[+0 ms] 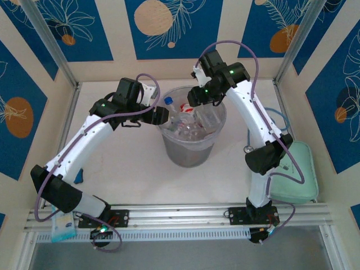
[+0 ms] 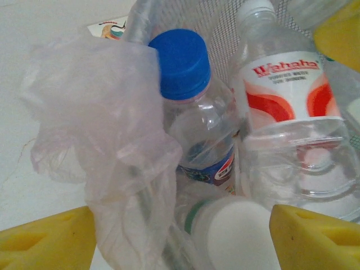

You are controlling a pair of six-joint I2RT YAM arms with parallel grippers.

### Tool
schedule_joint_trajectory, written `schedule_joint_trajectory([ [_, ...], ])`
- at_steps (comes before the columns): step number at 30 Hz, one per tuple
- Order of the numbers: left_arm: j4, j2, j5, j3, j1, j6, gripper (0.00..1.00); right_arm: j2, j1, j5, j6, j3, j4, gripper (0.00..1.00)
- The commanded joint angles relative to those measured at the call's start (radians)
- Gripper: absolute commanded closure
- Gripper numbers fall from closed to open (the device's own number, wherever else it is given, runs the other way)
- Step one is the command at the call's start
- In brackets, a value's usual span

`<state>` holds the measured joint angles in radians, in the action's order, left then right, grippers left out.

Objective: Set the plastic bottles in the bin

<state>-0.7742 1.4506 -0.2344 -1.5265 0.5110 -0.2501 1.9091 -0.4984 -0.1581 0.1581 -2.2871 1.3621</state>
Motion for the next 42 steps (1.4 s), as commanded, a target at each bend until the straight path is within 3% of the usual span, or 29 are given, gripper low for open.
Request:
schedule_joint_trajectory([
  [1, 0.005, -0.012, -0.010, -0.017, -0.006, 0.001, 0.22, 0.017, -0.006, -0.005, 0.035, -0.129, 0.131, 0.31],
  [3, 0.002, -0.010, -0.007, -0.024, -0.006, 0.003, 0.22, 0.036, -0.009, -0.035, 0.018, -0.212, 0.182, 0.24],
  [7, 0.001, -0.010, -0.006, -0.033, -0.006, 0.007, 0.22, 0.049, -0.011, -0.110, -0.003, -0.309, 0.251, 0.22],
  [16, 0.013, 0.004, -0.017, -0.037, -0.006, 0.001, 0.22, -0.022, -0.017, -0.074, 0.028, -0.045, 0.156, 0.54],
  [22, 0.002, -0.004, -0.026, -0.074, -0.008, 0.019, 0.22, -0.056, -0.011, -0.036, 0.056, 0.039, 0.080, 0.58],
  [26, 0.008, 0.000, -0.048, -0.120, -0.008, 0.020, 0.21, -0.069, -0.012, -0.009, 0.077, -0.038, 0.070, 0.56],
  [33, -0.002, 0.037, -0.053, -0.183, -0.012, 0.031, 0.19, -0.131, 0.024, 0.019, 0.158, -0.074, -0.006, 0.39],
  [35, -0.023, 0.052, -0.022, -0.182, -0.012, 0.044, 0.20, -0.182, 0.051, 0.025, 0.206, -0.017, -0.074, 0.35],
  [37, -0.047, 0.067, 0.016, -0.185, -0.012, 0.048, 0.28, -0.249, 0.095, 0.052, 0.265, 0.081, -0.167, 0.33],
  [42, -0.080, 0.099, 0.056, -0.204, -0.011, 0.049, 0.39, -0.429, 0.250, 0.218, 0.408, 0.380, -0.423, 0.33],
])
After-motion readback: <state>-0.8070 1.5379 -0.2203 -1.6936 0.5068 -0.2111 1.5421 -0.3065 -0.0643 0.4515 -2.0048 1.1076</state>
